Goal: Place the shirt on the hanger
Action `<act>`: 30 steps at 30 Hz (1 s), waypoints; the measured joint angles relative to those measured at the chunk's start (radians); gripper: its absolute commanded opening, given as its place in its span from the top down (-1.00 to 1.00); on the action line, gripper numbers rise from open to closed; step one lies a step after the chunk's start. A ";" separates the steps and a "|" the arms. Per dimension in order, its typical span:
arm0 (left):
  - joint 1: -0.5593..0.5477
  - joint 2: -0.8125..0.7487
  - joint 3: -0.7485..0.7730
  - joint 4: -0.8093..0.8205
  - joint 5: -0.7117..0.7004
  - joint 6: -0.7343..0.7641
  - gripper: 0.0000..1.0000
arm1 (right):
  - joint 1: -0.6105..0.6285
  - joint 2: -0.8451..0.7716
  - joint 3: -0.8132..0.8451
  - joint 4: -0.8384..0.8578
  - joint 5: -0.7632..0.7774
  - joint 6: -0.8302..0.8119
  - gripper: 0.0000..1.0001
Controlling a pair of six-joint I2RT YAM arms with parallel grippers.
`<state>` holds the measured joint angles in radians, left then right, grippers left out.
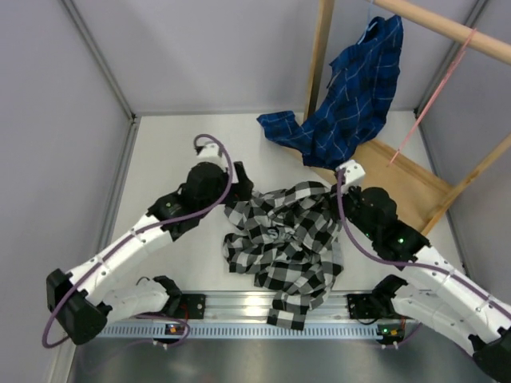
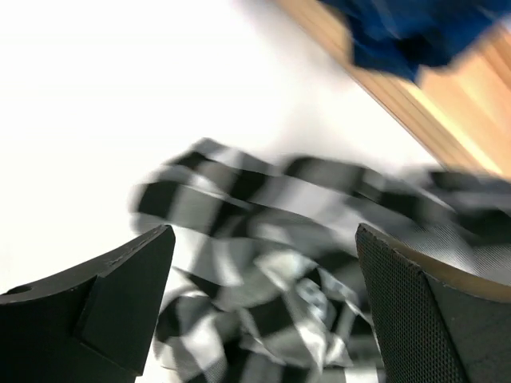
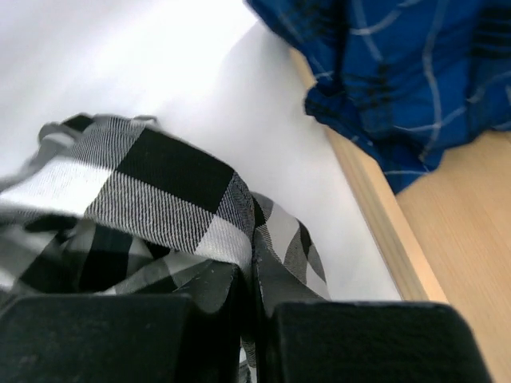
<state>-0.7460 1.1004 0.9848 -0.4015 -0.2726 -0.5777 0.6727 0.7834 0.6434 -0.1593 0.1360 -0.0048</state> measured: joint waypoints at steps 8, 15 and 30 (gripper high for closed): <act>0.210 0.258 -0.070 0.024 0.097 -0.064 -0.94 | -0.046 -0.101 -0.034 -0.060 0.068 0.125 0.99; 0.211 0.494 -0.076 0.037 0.210 -0.072 -0.08 | -0.047 -0.100 -0.034 -0.092 0.045 0.145 0.99; 0.344 0.331 -0.076 0.051 0.087 -0.092 1.00 | -0.048 -0.105 -0.033 -0.103 0.017 0.147 1.00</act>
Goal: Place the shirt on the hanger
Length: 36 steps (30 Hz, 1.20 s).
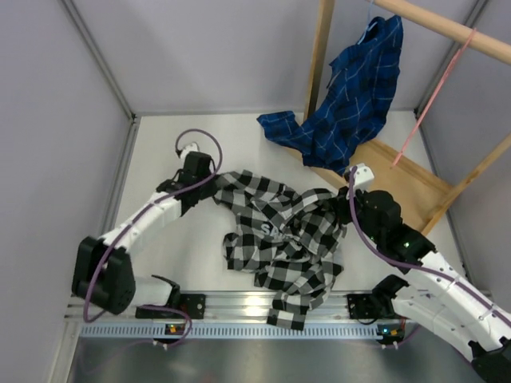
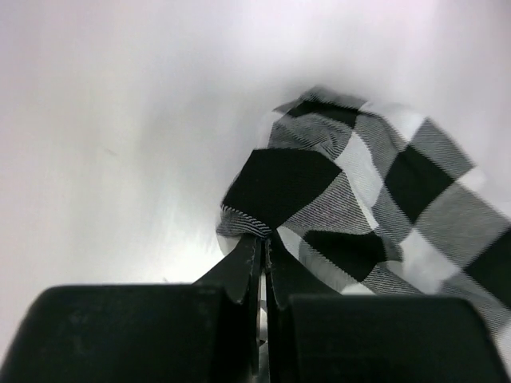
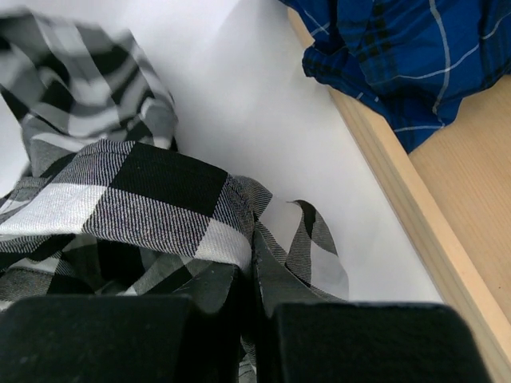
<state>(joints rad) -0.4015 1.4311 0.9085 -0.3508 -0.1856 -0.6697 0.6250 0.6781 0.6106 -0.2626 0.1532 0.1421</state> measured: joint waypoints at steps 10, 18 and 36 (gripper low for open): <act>0.010 -0.557 0.126 -0.053 -0.439 -0.010 1.00 | 0.000 0.196 0.163 -0.011 -0.092 -0.003 1.00; 0.014 -0.629 -0.247 0.011 -0.481 -0.109 1.00 | 0.000 0.408 0.254 0.007 -0.179 0.014 1.00; -0.252 -0.314 0.066 -0.024 -0.333 0.020 -0.96 | -0.002 0.716 0.448 -0.112 -0.154 0.145 1.00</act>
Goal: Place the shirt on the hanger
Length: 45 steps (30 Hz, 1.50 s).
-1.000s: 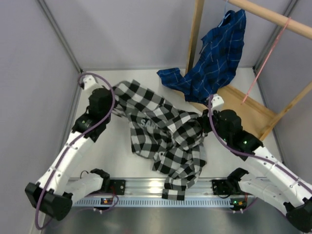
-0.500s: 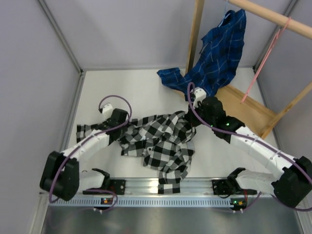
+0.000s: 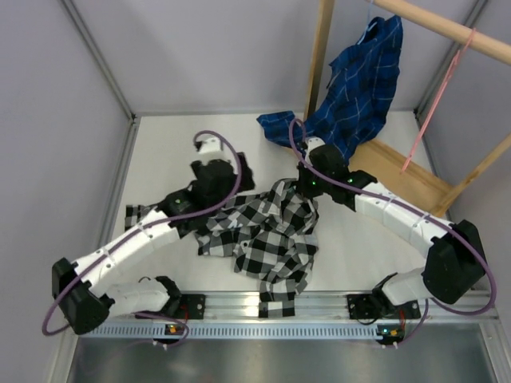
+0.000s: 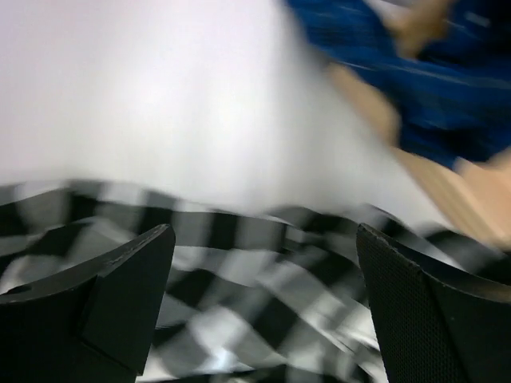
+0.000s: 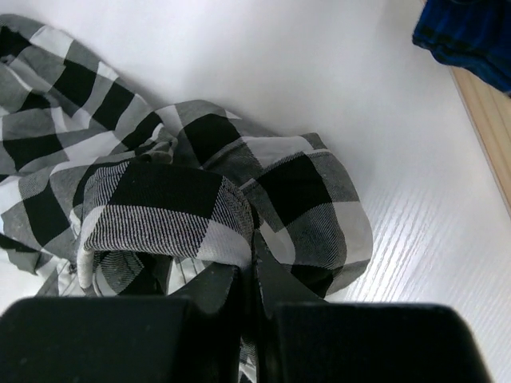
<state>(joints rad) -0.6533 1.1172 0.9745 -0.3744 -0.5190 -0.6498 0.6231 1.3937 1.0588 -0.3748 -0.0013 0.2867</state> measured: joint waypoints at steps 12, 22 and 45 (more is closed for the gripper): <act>-0.345 0.385 0.166 -0.005 -0.032 0.073 -0.42 | 0.000 0.008 0.011 -0.037 0.042 0.066 0.93; -0.359 0.455 0.176 -0.003 -0.029 0.074 -0.11 | 0.000 0.071 0.037 -0.034 0.045 0.070 0.93; -0.468 0.551 0.320 -0.168 -0.203 0.019 -0.09 | -0.006 0.136 0.050 -0.014 0.075 0.101 0.97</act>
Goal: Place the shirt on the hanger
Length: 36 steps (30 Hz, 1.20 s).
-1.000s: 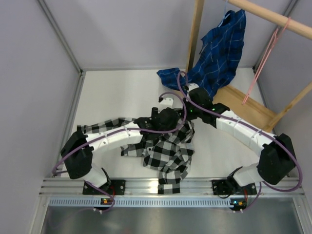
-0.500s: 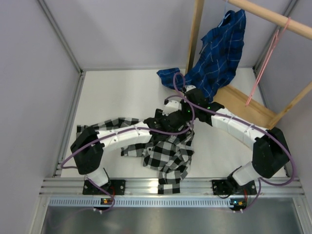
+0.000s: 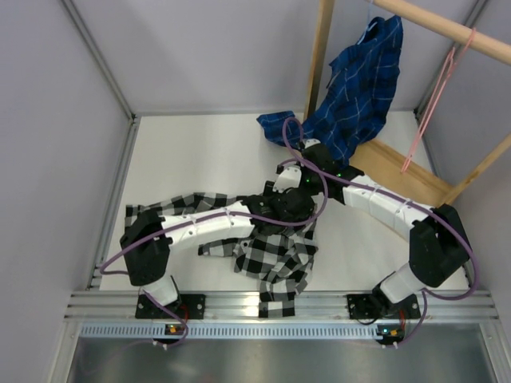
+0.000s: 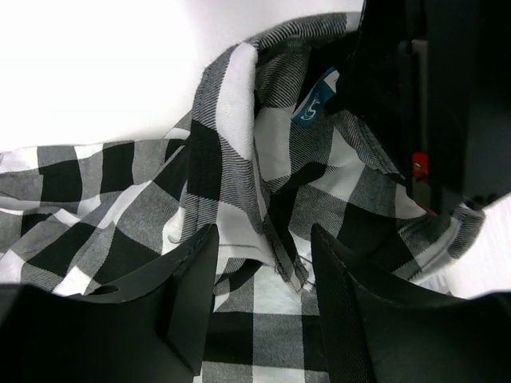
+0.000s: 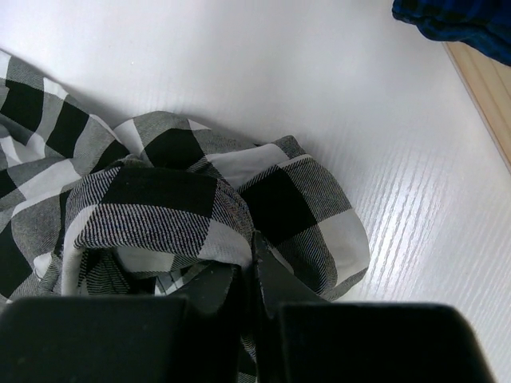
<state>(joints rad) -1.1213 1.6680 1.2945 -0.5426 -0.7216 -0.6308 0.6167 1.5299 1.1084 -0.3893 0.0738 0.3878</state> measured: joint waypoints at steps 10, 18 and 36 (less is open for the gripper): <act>0.028 0.115 0.009 -0.002 -0.010 -0.025 0.17 | -0.004 -0.001 -0.002 0.001 -0.003 0.002 0.99; 0.044 0.115 0.028 -0.001 -0.051 -0.018 0.81 | -0.005 -0.019 -0.020 0.011 -0.014 0.002 1.00; 0.119 -0.161 -0.150 0.087 0.249 0.077 1.00 | -0.035 -0.285 -0.064 -0.014 -0.174 -0.046 -0.96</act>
<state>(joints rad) -1.0019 1.5070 1.1442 -0.4557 -0.4721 -0.5537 0.5819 1.2453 1.0447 -0.4038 -0.1005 0.3420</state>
